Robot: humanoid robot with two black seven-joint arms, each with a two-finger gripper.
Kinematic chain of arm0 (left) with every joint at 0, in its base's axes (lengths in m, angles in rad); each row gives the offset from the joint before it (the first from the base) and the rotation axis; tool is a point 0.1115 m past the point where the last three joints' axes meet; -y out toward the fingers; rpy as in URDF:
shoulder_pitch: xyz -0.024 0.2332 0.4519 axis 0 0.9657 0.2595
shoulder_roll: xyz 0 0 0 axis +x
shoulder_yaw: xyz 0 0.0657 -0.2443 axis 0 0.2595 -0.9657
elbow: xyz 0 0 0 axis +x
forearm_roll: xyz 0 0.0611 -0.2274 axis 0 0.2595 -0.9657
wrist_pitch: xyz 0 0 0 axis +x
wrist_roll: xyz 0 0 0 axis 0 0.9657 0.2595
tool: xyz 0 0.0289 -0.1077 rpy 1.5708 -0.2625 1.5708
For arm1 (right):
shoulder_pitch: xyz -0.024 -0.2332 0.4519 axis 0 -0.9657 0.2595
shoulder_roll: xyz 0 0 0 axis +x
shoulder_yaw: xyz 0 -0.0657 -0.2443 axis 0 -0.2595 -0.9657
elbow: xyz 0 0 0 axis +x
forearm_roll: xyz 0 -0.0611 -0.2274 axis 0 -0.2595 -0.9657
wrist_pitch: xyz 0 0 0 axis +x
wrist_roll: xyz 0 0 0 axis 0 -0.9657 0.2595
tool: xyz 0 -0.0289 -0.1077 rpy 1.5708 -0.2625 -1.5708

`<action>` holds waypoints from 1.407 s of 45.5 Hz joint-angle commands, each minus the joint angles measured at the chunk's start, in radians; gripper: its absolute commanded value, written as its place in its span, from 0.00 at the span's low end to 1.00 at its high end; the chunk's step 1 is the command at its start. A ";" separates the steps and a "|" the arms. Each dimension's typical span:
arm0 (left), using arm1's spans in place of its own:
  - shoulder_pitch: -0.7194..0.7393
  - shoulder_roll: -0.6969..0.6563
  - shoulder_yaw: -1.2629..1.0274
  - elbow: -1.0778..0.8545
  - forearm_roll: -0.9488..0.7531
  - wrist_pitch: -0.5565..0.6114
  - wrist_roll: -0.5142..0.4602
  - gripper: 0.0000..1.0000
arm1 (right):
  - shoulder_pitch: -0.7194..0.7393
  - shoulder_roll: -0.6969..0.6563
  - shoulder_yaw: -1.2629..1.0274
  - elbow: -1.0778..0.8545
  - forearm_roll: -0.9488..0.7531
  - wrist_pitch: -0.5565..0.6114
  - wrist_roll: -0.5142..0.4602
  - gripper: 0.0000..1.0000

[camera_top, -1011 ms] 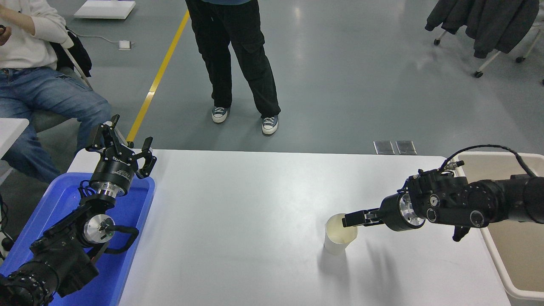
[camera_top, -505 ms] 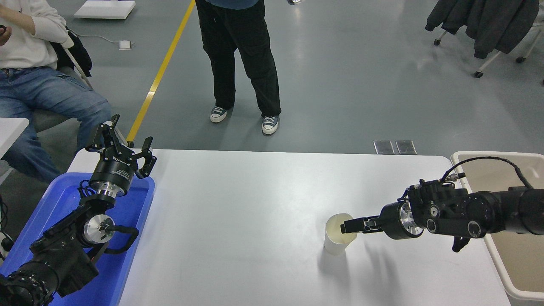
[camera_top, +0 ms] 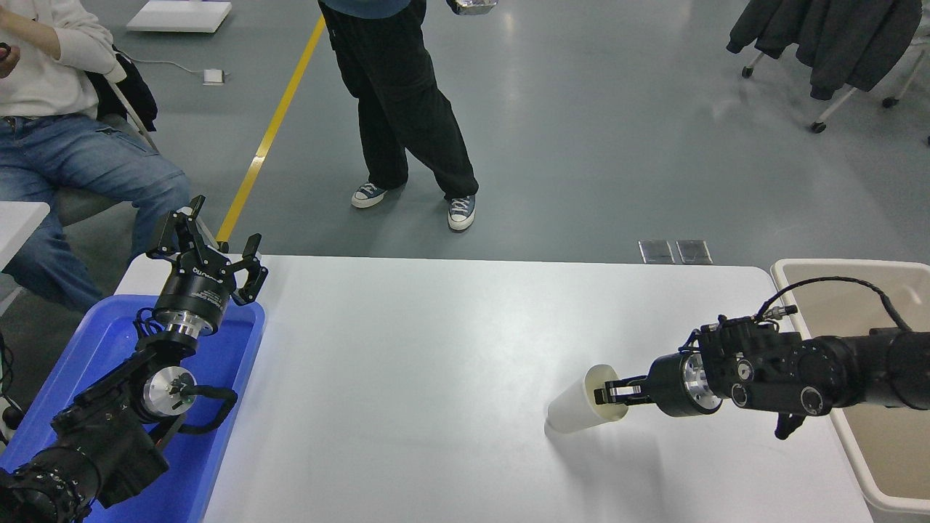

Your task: Dispose of the paper cup in the dustbin

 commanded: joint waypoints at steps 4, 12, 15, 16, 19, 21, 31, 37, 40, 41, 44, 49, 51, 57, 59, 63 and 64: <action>0.000 0.000 -0.001 -0.002 0.000 0.000 0.000 1.00 | 0.105 -0.064 -0.006 0.118 0.010 0.010 0.013 0.00; 0.000 0.001 -0.001 -0.002 0.000 0.000 0.000 1.00 | 0.267 -0.168 -0.017 0.262 0.016 0.042 0.013 0.00; 0.000 0.001 -0.001 0.000 0.000 0.000 0.000 1.00 | 0.342 -0.213 -0.037 0.311 0.018 0.068 0.013 0.00; 0.000 0.001 -0.001 -0.002 0.000 0.000 0.000 1.00 | 0.370 -0.227 -0.047 0.327 0.018 0.076 0.013 0.00; 0.000 0.001 -0.001 -0.002 0.000 0.000 0.000 1.00 | 0.448 -0.268 -0.083 0.374 0.018 0.093 0.013 0.00; 0.002 0.001 -0.001 -0.002 0.000 0.000 0.000 1.00 | 0.500 -0.291 -0.106 0.403 0.018 0.102 0.013 0.00; 0.002 0.003 -0.001 -0.002 0.001 0.000 0.000 1.00 | 0.714 -0.359 -0.186 0.489 0.018 0.162 0.010 0.00; 0.002 0.003 -0.001 -0.002 0.001 0.000 0.000 1.00 | 0.781 -0.385 -0.203 0.492 0.018 0.200 0.003 0.00; 0.002 0.003 -0.001 -0.002 0.001 0.000 0.001 1.00 | 0.793 -0.406 -0.203 0.492 0.018 0.214 0.002 0.00; 0.002 0.003 -0.001 -0.002 0.001 0.000 0.000 1.00 | 0.797 -0.412 -0.203 0.491 0.018 0.217 0.002 0.00; 0.002 0.003 -0.001 -0.002 0.000 0.000 0.001 1.00 | 0.798 -0.429 -0.201 0.489 0.021 0.219 -0.001 0.00; 0.002 0.003 -0.001 -0.002 0.001 0.000 0.000 1.00 | 0.780 -0.472 -0.198 0.468 0.057 0.214 -0.004 0.00; 0.002 0.005 -0.002 -0.002 0.001 0.000 0.000 1.00 | 0.766 -0.501 -0.196 0.449 0.073 0.211 -0.006 0.00; 0.003 0.005 -0.002 -0.002 0.001 0.000 0.001 1.00 | 0.685 -0.631 -0.155 0.399 0.120 0.214 -0.004 0.00; 0.002 0.005 -0.002 -0.002 0.000 0.000 0.000 1.00 | 0.651 -0.680 -0.127 0.379 0.143 0.219 -0.004 0.00; 0.003 0.005 -0.002 -0.002 0.001 0.000 0.001 1.00 | 0.554 -0.786 -0.059 0.325 0.192 0.220 -0.003 0.00; 0.003 0.005 -0.002 -0.002 0.000 0.000 0.001 1.00 | 0.525 -0.812 -0.039 0.308 0.206 0.220 -0.003 0.00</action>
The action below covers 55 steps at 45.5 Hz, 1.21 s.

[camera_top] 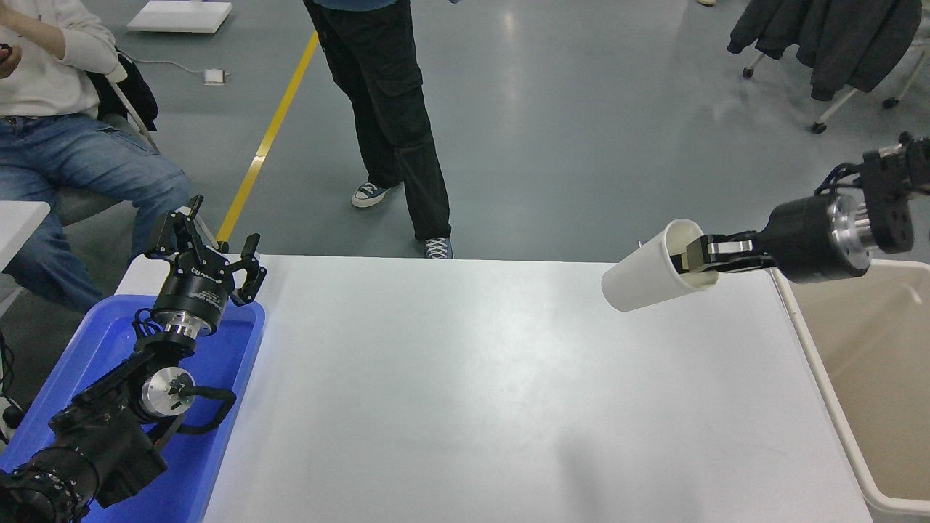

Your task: Dispose of the paper cup in the dustbin

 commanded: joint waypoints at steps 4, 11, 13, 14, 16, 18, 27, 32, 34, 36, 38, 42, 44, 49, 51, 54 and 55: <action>0.001 0.000 0.000 0.000 0.000 0.000 0.001 1.00 | -0.290 -0.296 0.186 -0.193 0.162 0.009 0.002 0.00; 0.002 0.002 0.000 0.000 0.000 0.000 0.000 1.00 | -0.584 -0.292 0.324 -0.420 0.407 0.009 0.012 0.00; 0.001 0.002 0.000 0.000 0.000 0.000 0.000 1.00 | -0.664 -0.272 0.364 -0.480 0.475 0.011 0.010 0.00; 0.001 0.002 0.000 0.000 -0.001 0.000 0.001 1.00 | -0.704 -0.260 0.386 -0.507 0.506 0.009 0.010 0.00; 0.001 0.002 0.000 0.000 -0.001 0.000 0.000 1.00 | -0.784 -0.234 0.426 -0.567 0.562 0.009 0.008 0.00; 0.001 0.002 0.000 0.000 -0.001 0.000 0.000 1.00 | -0.854 -0.209 0.469 -0.630 0.622 0.008 0.001 0.00; 0.001 0.002 0.000 0.000 -0.001 0.000 0.000 1.00 | -1.115 -0.016 0.627 -0.937 0.908 -0.003 -0.067 0.00; 0.001 0.002 0.000 0.000 -0.001 0.000 0.000 1.00 | -1.235 0.128 0.705 -1.159 1.017 -0.006 -0.140 0.00; 0.001 0.002 0.000 0.000 -0.001 0.000 0.001 1.00 | -1.273 0.188 0.742 -1.251 1.032 -0.007 -0.171 0.00; 0.001 0.002 0.000 0.000 -0.001 0.000 0.000 1.00 | -1.296 0.252 0.788 -1.339 1.034 -0.015 -0.212 0.00; 0.001 0.002 0.000 0.000 -0.001 0.000 0.000 1.00 | -1.308 0.312 0.841 -1.414 1.031 -0.035 -0.258 0.00; 0.001 0.000 0.000 0.000 -0.001 0.000 0.000 1.00 | -1.321 0.378 0.955 -1.470 1.023 -0.095 -0.340 0.00; 0.001 0.000 0.000 0.000 -0.001 0.000 0.000 1.00 | -1.324 0.392 1.002 -1.470 1.023 -0.128 -0.367 0.00; 0.001 0.000 0.000 0.000 -0.001 0.000 0.000 1.00 | -1.325 0.414 1.094 -1.466 1.026 -0.202 -0.429 0.00; 0.001 0.000 0.000 0.000 -0.001 0.000 0.000 1.00 | -1.325 0.432 1.133 -1.466 1.028 -0.222 -0.447 0.00; 0.001 0.000 0.000 0.000 -0.001 0.000 0.000 1.00 | -1.325 0.451 1.188 -1.466 1.026 -0.237 -0.461 0.00; 0.001 0.000 0.000 0.000 -0.001 0.000 0.000 1.00 | -1.325 0.454 1.203 -1.466 1.024 -0.241 -0.464 0.00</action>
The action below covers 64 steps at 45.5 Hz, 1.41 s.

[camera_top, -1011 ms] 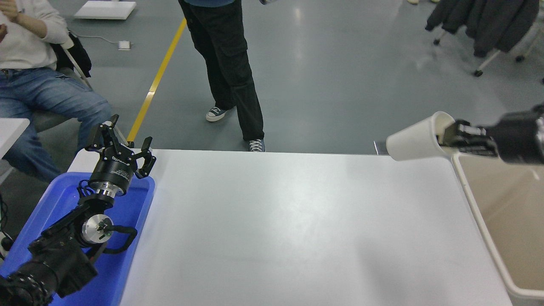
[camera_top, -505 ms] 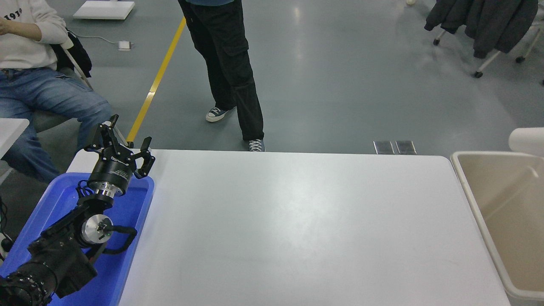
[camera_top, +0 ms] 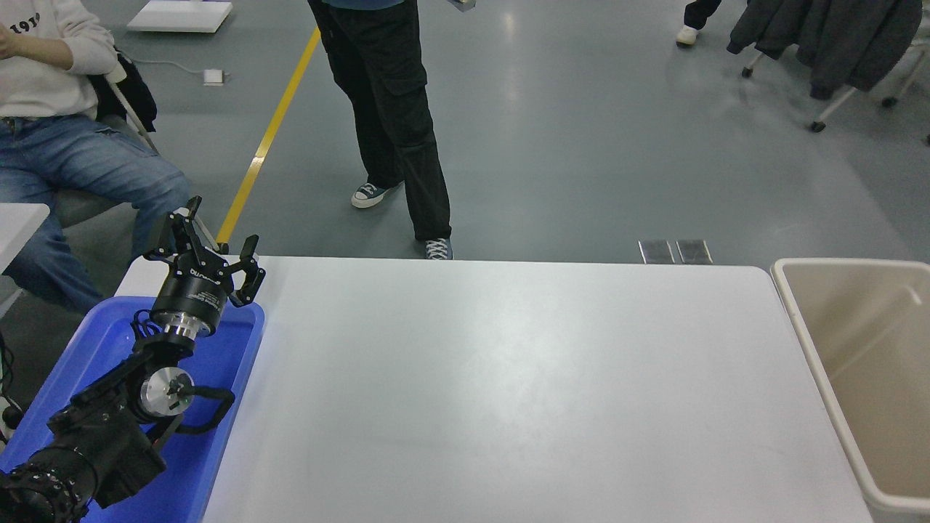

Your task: Dispose of the paper cup in the dustbin

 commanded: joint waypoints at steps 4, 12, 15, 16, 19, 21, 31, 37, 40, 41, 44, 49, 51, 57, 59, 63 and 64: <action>0.000 0.000 0.000 0.000 0.000 0.000 0.000 1.00 | -0.041 0.116 0.257 -0.084 0.025 -0.101 -0.140 0.00; 0.000 0.000 0.000 0.000 0.000 0.000 0.000 1.00 | -0.057 0.189 0.287 -0.087 0.036 -0.121 -0.146 0.00; 0.000 0.000 0.000 0.000 0.000 0.000 0.000 1.00 | -0.057 0.195 0.311 -0.084 0.036 -0.134 -0.146 0.00; 0.000 0.000 0.000 0.000 0.000 0.000 0.000 1.00 | -0.057 0.200 0.320 -0.084 0.036 -0.136 -0.146 0.00; 0.000 0.000 0.000 0.000 0.000 0.000 0.000 1.00 | -0.057 0.214 0.348 -0.086 0.034 -0.141 -0.146 0.00; 0.000 0.000 0.000 0.000 0.000 0.000 0.000 1.00 | -0.058 0.218 0.357 -0.086 0.034 -0.141 -0.146 0.00; 0.000 0.000 0.000 0.000 0.000 0.000 0.000 1.00 | -0.078 0.228 0.372 -0.086 0.036 -0.154 -0.146 0.00; 0.000 -0.002 0.000 0.000 0.000 0.000 0.000 1.00 | -0.087 0.228 0.388 -0.087 0.036 -0.156 -0.146 0.00; 0.000 -0.002 0.000 0.000 0.000 0.000 0.000 1.00 | -0.095 0.228 0.394 -0.087 0.036 -0.156 -0.146 0.00; 0.000 -0.002 0.000 0.000 0.000 0.000 0.000 1.00 | -0.097 0.228 0.394 -0.087 0.036 -0.156 -0.146 0.00; 0.000 -0.002 0.000 0.000 0.000 0.000 0.000 1.00 | -0.100 0.228 0.395 -0.087 0.036 -0.156 -0.145 0.00; 0.000 -0.002 0.000 0.000 0.000 0.000 0.000 1.00 | -0.107 0.228 0.409 -0.090 0.036 -0.157 -0.145 0.00; 0.000 -0.002 0.000 0.000 0.000 0.000 0.000 1.00 | -0.107 0.228 0.415 -0.090 0.036 -0.157 -0.145 0.00; 0.000 -0.002 0.000 0.000 0.000 0.000 0.000 1.00 | -0.112 0.224 0.425 -0.093 0.036 -0.156 -0.145 0.43; 0.000 -0.002 0.000 0.000 0.000 0.000 0.000 1.00 | -0.114 0.221 0.435 -0.093 0.036 -0.154 -0.145 0.70; 0.000 -0.002 0.000 0.000 0.000 0.000 0.000 1.00 | -0.120 0.218 0.440 -0.093 0.036 -0.150 -0.146 1.00; 0.000 -0.002 0.000 0.000 0.000 0.000 0.000 1.00 | -0.120 0.217 0.440 -0.093 0.036 -0.150 -0.146 1.00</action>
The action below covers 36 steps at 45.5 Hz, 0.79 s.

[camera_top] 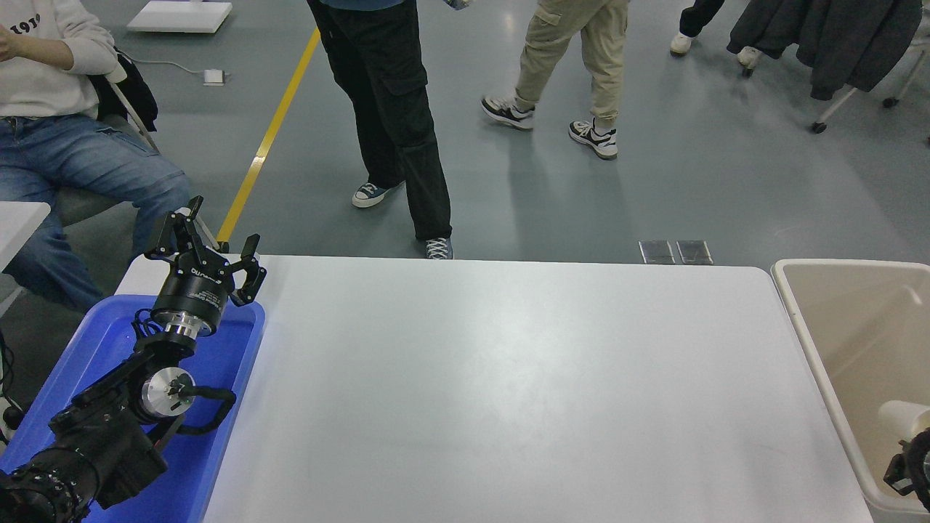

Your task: Dispose of the paper cup in the dustbin

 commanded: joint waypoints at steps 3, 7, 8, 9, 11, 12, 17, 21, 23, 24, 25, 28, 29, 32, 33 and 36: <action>0.000 0.000 0.000 0.000 0.000 0.000 0.000 1.00 | -0.011 -0.010 0.021 0.000 0.000 0.009 -0.001 1.00; 0.000 0.000 0.000 0.000 0.000 0.000 0.000 1.00 | -0.011 -0.012 0.021 0.000 0.000 0.014 -0.001 1.00; 0.000 0.000 0.000 0.000 0.000 0.000 0.000 1.00 | -0.009 -0.012 0.021 0.001 0.000 0.014 -0.001 1.00; 0.000 0.000 0.000 0.000 0.000 0.000 0.000 1.00 | -0.009 -0.012 0.021 0.001 0.000 0.014 0.000 1.00; 0.000 0.000 0.000 0.000 0.000 0.000 0.000 1.00 | -0.003 -0.013 0.021 0.001 0.000 0.014 0.000 1.00; 0.000 0.000 0.000 0.000 0.000 0.000 0.000 1.00 | 0.000 -0.013 0.021 0.001 -0.001 0.014 0.000 1.00; 0.000 0.000 0.000 0.000 0.000 0.000 0.000 1.00 | 0.009 -0.032 0.023 0.003 -0.001 0.016 0.000 1.00; -0.002 0.000 0.000 0.000 0.000 0.000 0.000 1.00 | 0.029 -0.038 0.021 0.003 -0.005 0.019 0.002 1.00; 0.000 0.000 0.000 0.000 0.000 0.000 0.000 1.00 | 0.043 -0.039 0.017 0.003 -0.006 0.019 0.000 1.00; -0.002 0.000 0.000 0.000 0.000 0.000 0.000 1.00 | 0.047 -0.039 0.012 0.003 -0.008 0.019 0.000 1.00; 0.000 0.000 0.000 0.000 0.000 0.000 0.000 1.00 | 0.053 -0.039 0.011 0.003 -0.008 0.019 0.000 1.00; 0.000 0.000 0.000 0.000 0.000 0.000 0.000 1.00 | 0.070 -0.041 0.011 0.001 -0.009 0.020 0.000 1.00; 0.000 0.000 0.000 0.000 0.000 0.000 0.000 1.00 | 0.076 -0.041 0.009 0.001 -0.011 0.020 0.002 1.00; 0.000 0.000 0.000 0.000 0.000 0.000 0.000 1.00 | 0.099 -0.041 0.006 0.000 -0.012 0.020 0.000 1.00; 0.000 0.000 0.000 0.000 0.000 0.000 0.000 1.00 | 0.107 -0.042 0.001 0.000 -0.014 0.020 0.002 1.00; -0.002 0.000 0.000 0.000 0.000 0.000 0.000 1.00 | 0.130 -0.042 -0.023 -0.002 -0.018 0.019 0.002 1.00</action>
